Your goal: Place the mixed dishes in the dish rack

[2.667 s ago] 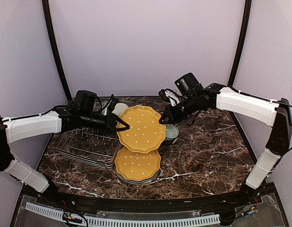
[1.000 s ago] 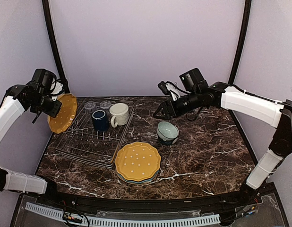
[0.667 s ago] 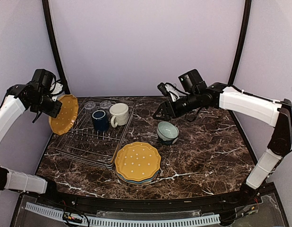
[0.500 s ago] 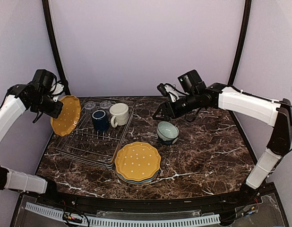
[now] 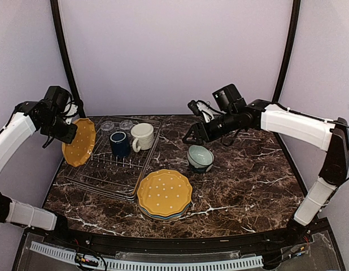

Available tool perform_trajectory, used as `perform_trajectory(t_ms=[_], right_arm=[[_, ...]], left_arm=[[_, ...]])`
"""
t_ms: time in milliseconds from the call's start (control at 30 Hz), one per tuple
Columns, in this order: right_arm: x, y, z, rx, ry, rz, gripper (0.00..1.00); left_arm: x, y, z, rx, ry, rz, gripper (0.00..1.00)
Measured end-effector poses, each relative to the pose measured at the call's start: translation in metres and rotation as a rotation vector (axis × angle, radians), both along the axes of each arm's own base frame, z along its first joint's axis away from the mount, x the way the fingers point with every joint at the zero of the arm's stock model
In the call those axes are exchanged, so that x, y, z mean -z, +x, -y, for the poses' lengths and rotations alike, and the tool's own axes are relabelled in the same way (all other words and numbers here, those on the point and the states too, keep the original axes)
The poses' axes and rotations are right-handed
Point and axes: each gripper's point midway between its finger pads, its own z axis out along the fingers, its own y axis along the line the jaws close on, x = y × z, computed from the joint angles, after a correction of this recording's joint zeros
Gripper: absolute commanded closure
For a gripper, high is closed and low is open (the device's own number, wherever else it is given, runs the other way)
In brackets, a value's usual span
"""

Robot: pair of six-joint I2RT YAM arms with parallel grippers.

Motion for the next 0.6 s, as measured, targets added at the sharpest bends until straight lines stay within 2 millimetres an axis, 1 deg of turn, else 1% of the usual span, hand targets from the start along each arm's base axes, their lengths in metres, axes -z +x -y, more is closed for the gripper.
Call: perform_trajectory(t_ms=[233,333,500,600], right_arm=[[0.005,-0.001,0.001,0.001,-0.009,-0.009,0.34],[0.008,-0.002,0.003,0.003,-0.018,-0.015,0.34],[0.022,-0.007,0.008,0.005,-0.051,-0.042,0.34],[0.031,-0.011,0.010,0.003,-0.067,-0.060,0.34]], left_arm=[[0.011,0.001,0.001,-0.027,-0.020,-0.011,0.99],[0.023,0.000,0.002,-0.033,-0.029,-0.034,0.99],[0.043,-0.003,0.004,-0.041,-0.041,-0.083,0.99],[0.053,-0.003,0.005,-0.044,-0.047,-0.096,0.95]])
